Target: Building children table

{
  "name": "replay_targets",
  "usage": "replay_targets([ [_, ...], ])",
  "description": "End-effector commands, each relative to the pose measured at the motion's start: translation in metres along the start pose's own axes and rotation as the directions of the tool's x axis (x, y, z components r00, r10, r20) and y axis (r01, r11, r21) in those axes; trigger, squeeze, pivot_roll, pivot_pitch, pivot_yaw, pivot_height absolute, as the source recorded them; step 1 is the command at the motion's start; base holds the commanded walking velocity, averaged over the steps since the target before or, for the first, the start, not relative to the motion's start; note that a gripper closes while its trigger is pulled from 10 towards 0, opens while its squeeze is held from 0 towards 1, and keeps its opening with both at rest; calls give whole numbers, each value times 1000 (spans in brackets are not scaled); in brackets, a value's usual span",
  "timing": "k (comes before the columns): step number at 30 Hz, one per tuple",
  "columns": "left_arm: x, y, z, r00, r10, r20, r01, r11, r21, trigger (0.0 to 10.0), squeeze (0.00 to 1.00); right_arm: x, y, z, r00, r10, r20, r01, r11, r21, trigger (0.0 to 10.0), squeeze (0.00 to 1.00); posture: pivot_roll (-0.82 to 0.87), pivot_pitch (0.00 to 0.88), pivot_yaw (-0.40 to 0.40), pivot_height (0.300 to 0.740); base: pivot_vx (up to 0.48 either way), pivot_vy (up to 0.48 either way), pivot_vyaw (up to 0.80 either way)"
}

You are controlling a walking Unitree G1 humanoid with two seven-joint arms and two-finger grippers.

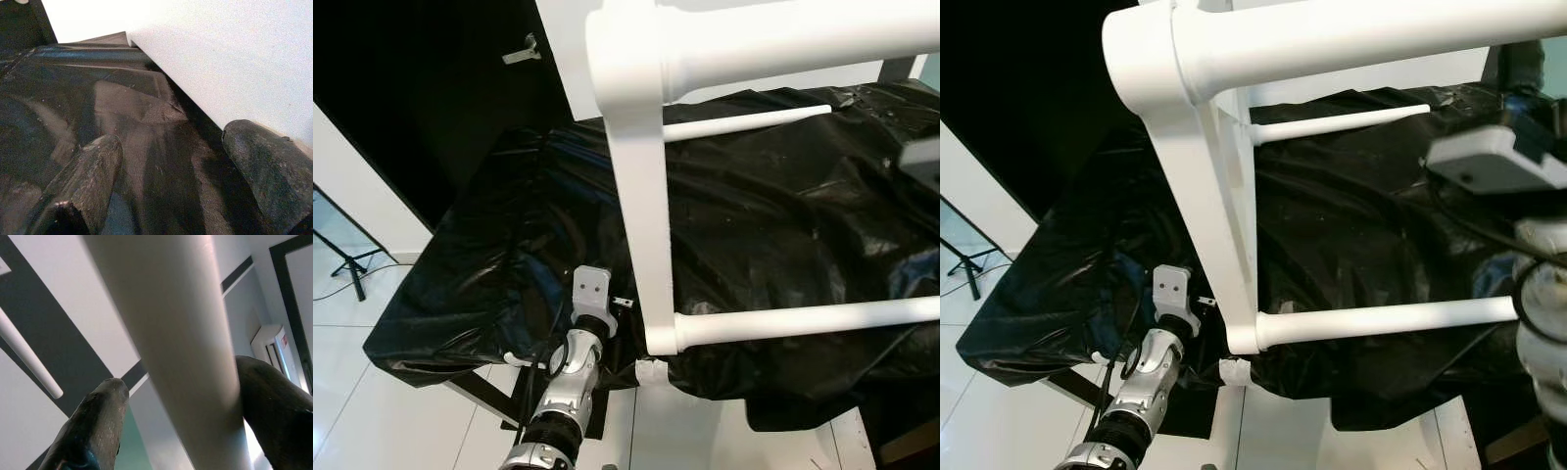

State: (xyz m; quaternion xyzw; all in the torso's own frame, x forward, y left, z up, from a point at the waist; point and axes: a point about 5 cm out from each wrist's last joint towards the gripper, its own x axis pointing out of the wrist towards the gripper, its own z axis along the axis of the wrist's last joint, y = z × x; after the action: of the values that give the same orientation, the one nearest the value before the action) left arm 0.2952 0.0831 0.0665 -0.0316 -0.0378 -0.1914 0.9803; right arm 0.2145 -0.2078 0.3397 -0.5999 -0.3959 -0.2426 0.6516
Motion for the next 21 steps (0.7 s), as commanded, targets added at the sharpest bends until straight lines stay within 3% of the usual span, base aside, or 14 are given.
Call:
replay_targets([
  [1, -5, 0, -6, 1000, 4, -24, -3, 1000, 12, 10000, 0, 7, 6, 2, 999, 47, 23, -47, 999, 23, 10000, 0, -11, 0, 121, 740, 0, 0, 0],
  [10, -6, 1, -8, 1000, 18, -25, -17, 1000, 9, 10000, 0, 31, 11, 7, 994, 77, 75, -81, 996, 43, 10000, 0, -3, 0, 110, 740, 0, 0, 0],
  [12, -8, 0, -10, 999, 20, -27, -19, 1000, 7, 10000, 0, 38, 18, 3, 990, 132, 56, -136, 989, 63, 9765, 0, 2, 0, 104, 740, 0, 0, 0],
  [13, -9, -1, -10, 999, 20, -27, -20, 1000, 7, 10000, 0, 39, 22, 0, 986, 164, 32, -166, 983, 79, 0, 0, 4, 0, 102, 740, 0, 0, 0],
  [16, -9, -1, -10, 999, 22, -26, -22, 1000, 6, 10000, 0, 39, 26, -5, 980, 199, -14, -196, 974, 111, 0, 0, 5, 0, 100, 740, 0, 0, 0],
  [17, -10, -1, -11, 999, 24, -26, -24, 1000, 5, 10000, 0, 39, 28, -11, 977, 203, -70, -189, 968, 164, 0, 0, 4, 0, 100, 740, 0, 0, 0],
  [21, -11, -2, -11, 999, 25, -26, -25, 1000, 4, 10000, 0, 38, 31, -18, 967, 202, -155, -161, 957, 241, 0, 0, 0, 0, 101, 740, 0, 0, 0],
])
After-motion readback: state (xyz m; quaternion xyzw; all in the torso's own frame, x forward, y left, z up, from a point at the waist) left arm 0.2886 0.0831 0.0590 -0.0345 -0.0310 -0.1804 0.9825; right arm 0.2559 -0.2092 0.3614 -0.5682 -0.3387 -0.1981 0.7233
